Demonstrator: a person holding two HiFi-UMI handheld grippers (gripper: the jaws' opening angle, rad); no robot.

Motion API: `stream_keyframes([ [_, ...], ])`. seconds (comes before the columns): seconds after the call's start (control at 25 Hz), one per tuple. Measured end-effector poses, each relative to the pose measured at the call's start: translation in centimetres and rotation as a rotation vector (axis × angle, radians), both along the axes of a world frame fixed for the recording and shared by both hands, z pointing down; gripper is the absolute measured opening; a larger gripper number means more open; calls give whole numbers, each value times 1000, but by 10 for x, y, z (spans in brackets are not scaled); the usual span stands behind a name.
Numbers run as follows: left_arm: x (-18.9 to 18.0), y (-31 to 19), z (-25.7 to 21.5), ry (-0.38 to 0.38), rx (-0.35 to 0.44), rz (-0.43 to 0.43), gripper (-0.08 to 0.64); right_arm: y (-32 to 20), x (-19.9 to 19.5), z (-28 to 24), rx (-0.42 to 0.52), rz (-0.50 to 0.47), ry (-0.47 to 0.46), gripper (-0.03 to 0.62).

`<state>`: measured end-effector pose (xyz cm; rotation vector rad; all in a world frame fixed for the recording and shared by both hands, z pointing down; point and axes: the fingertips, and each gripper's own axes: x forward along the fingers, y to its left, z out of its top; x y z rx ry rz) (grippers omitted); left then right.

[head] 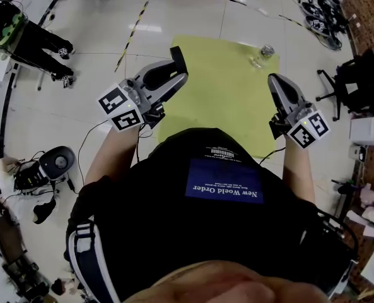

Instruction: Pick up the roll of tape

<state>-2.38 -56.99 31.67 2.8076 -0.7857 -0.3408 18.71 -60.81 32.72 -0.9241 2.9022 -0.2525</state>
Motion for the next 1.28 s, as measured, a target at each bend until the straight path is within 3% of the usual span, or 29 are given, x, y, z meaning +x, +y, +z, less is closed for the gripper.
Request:
stream_keyframes([
  [1.28, 1, -5, 9, -18, -7, 20, 127, -2, -18, 18, -8, -31, 48, -14],
])
